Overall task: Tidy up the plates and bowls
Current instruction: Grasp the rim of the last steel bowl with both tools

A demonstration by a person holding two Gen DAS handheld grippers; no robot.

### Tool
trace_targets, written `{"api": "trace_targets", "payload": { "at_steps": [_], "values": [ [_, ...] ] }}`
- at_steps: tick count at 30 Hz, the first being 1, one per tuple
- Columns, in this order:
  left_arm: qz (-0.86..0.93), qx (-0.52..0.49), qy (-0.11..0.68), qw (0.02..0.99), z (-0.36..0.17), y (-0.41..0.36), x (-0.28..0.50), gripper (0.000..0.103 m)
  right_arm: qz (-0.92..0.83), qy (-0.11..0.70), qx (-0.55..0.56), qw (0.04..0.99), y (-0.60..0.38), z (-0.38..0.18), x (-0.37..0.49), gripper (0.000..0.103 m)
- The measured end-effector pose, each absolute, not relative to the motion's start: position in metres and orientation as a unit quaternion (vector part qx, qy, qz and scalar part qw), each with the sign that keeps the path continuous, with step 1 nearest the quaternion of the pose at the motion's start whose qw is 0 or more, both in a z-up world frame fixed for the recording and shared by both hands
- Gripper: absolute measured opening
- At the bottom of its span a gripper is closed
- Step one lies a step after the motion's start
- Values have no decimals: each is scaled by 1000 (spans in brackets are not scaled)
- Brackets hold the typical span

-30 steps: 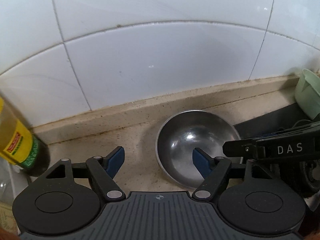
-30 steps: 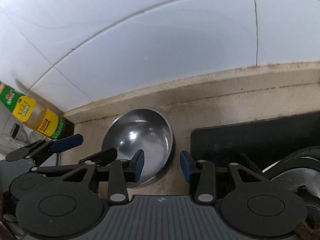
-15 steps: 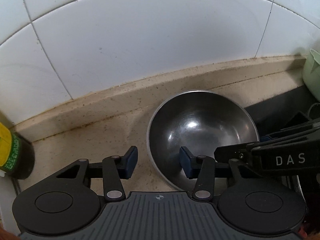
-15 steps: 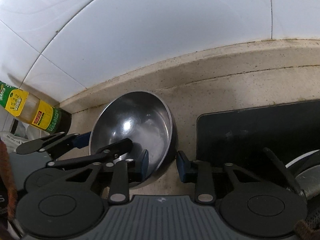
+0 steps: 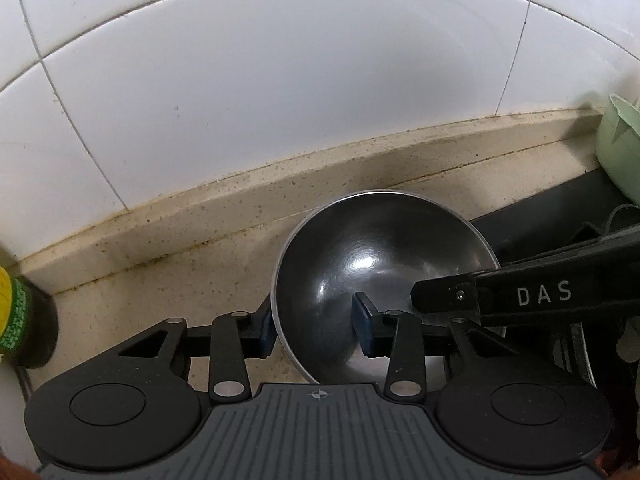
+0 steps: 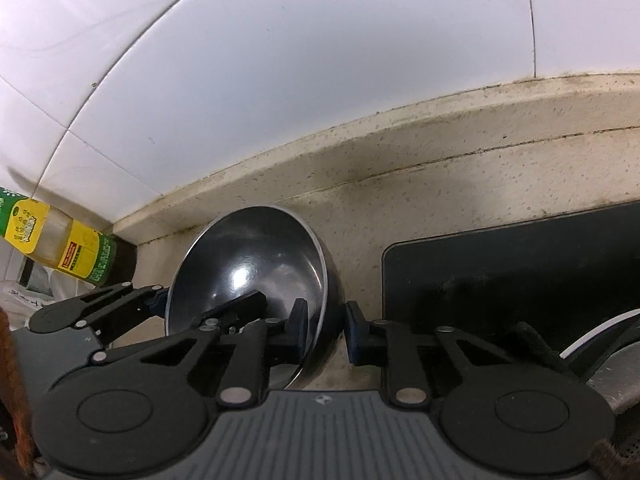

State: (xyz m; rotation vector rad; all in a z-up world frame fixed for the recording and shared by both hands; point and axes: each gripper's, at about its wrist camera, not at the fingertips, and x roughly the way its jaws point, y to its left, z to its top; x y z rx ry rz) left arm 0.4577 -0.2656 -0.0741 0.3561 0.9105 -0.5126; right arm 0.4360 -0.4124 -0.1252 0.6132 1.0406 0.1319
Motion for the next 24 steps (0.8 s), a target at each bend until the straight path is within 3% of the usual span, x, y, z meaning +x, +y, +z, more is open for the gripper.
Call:
{"api": "trace_targets", "payload": {
  "at_steps": [12, 24],
  "values": [
    [-246, 156, 416, 861, -56, -265, 454, 46, 69, 482, 297, 821, -418, -118, 433, 17],
    [-231, 142, 379, 885, -12, -247, 431, 46, 85, 452, 274, 844, -406, -74, 421, 17]
  ]
}}
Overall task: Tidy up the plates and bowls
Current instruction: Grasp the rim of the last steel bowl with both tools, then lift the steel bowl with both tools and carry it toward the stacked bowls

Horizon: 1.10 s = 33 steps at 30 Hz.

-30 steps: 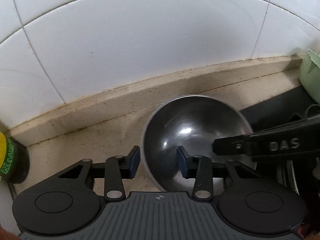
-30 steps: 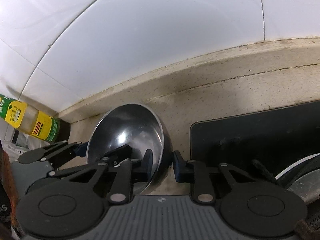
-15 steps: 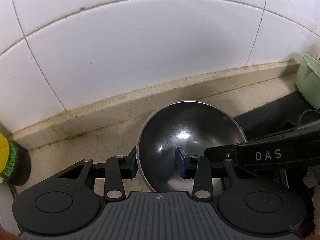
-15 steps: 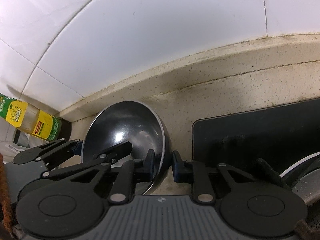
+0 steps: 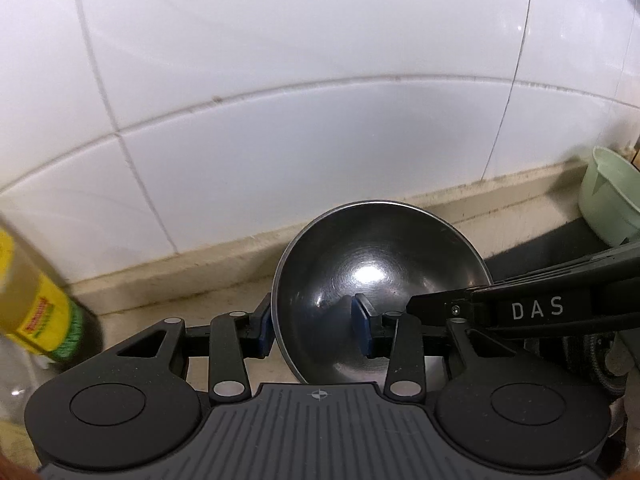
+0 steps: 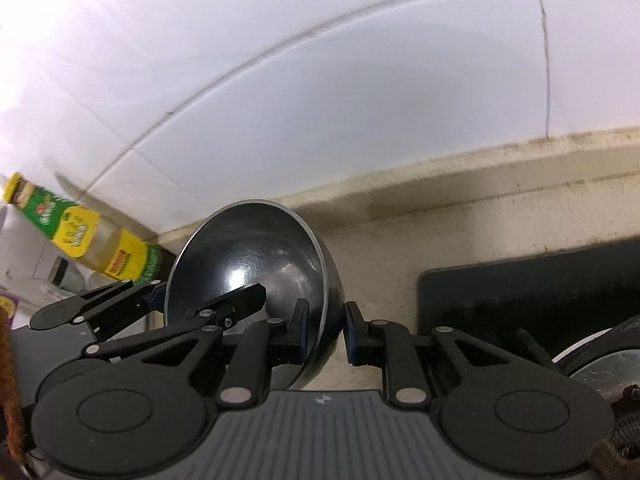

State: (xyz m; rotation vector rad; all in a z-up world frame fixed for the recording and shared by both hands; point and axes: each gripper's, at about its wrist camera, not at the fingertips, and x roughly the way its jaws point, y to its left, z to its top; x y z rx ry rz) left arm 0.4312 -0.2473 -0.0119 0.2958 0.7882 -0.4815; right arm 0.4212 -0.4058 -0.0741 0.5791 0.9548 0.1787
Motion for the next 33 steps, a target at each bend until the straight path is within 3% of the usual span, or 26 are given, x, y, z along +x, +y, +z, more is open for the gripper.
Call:
{"api": "trace_targets", "payload": {
  "at_steps": [16, 33],
  "values": [
    [-161, 122, 335, 920, 45, -185, 377, 47, 160, 421, 221, 865, -350, -8, 397, 17],
    [-107, 103, 354, 923, 40, -139, 330, 47, 220, 444, 163, 853, -298, 0, 370, 17]
  ]
}}
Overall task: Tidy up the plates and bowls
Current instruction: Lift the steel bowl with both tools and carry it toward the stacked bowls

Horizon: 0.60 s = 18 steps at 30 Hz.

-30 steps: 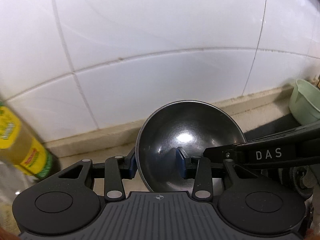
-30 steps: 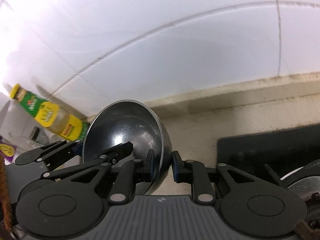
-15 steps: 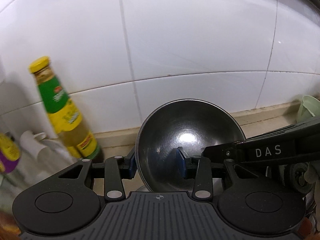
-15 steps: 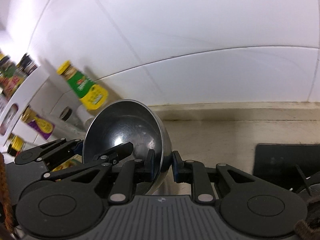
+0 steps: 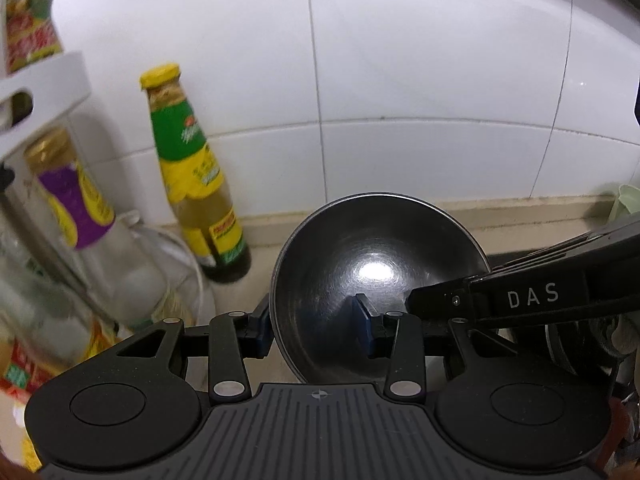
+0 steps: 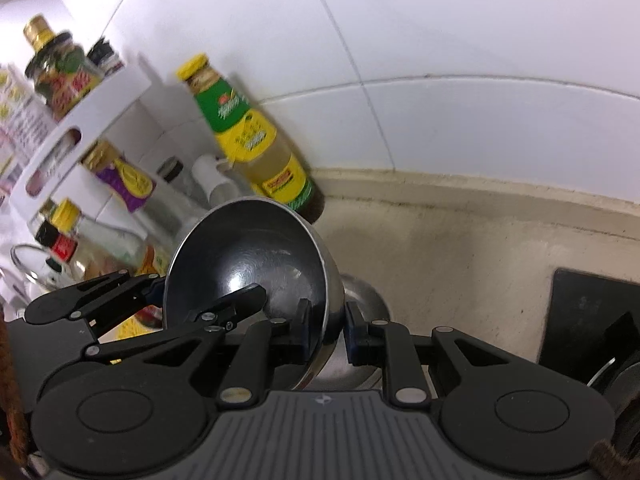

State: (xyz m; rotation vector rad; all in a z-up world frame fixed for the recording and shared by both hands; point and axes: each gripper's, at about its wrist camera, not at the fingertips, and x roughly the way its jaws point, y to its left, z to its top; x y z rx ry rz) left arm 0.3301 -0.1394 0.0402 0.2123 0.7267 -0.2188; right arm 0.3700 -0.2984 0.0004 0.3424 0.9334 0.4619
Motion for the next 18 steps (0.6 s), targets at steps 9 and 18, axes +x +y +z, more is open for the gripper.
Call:
{"api": "trace_targets", "payload": {
  "at_steps": [9, 18],
  "values": [
    [-96, 95, 387, 912, 16, -131, 335, 46, 219, 480, 147, 837, -285, -20, 373, 17],
    [-98, 91, 410, 902, 6, -131, 351, 45, 215, 500, 144, 826, -286, -32, 384, 17]
  ]
}}
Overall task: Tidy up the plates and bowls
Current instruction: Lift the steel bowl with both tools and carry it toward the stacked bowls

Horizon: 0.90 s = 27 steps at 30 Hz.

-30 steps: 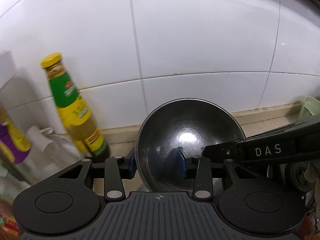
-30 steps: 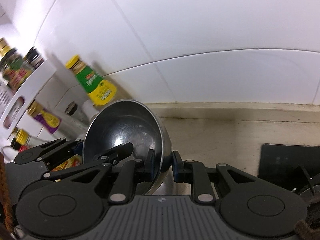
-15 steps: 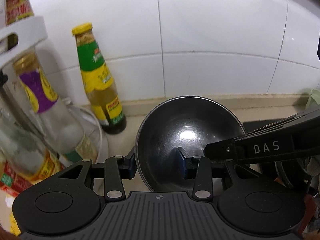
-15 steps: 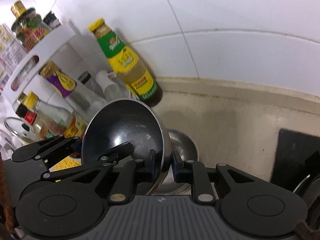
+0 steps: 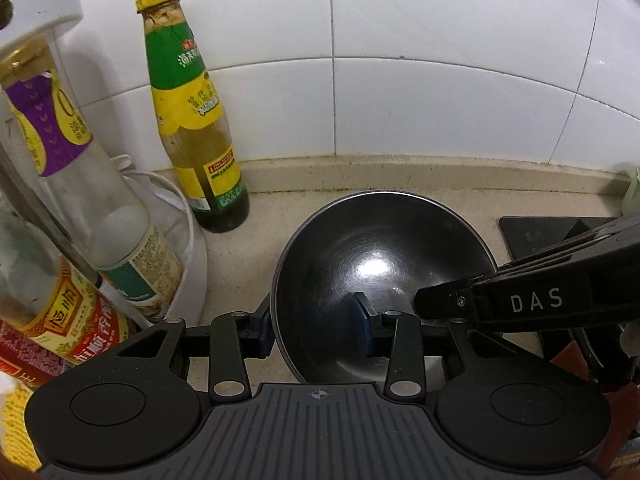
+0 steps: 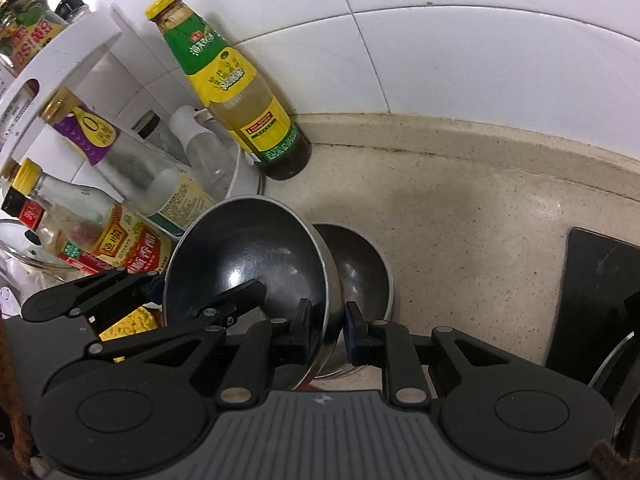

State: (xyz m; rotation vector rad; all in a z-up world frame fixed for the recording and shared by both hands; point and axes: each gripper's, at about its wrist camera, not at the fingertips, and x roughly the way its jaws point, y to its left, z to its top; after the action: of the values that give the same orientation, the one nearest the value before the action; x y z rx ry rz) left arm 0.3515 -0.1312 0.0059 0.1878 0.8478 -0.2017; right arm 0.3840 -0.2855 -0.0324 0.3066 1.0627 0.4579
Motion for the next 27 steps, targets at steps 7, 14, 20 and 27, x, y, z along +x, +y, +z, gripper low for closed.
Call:
{"api": "trace_targets", "payload": {
  "at_steps": [7, 14, 20, 27],
  "values": [
    [-102, 107, 407, 902, -1, -135, 357, 54, 194, 484, 125, 844, -285, -32, 392, 35],
    [-119, 111, 396, 903, 6, -136, 346, 60, 195, 465, 109, 857, -290, -27, 391, 35],
    [-135, 118, 386, 905, 12, -142, 333, 64, 197, 467, 109, 855, -291, -28, 388, 35],
    [-147, 117, 377, 907, 17, -143, 320, 75, 201, 471, 111, 852, -289, -28, 387, 38]
  ]
}}
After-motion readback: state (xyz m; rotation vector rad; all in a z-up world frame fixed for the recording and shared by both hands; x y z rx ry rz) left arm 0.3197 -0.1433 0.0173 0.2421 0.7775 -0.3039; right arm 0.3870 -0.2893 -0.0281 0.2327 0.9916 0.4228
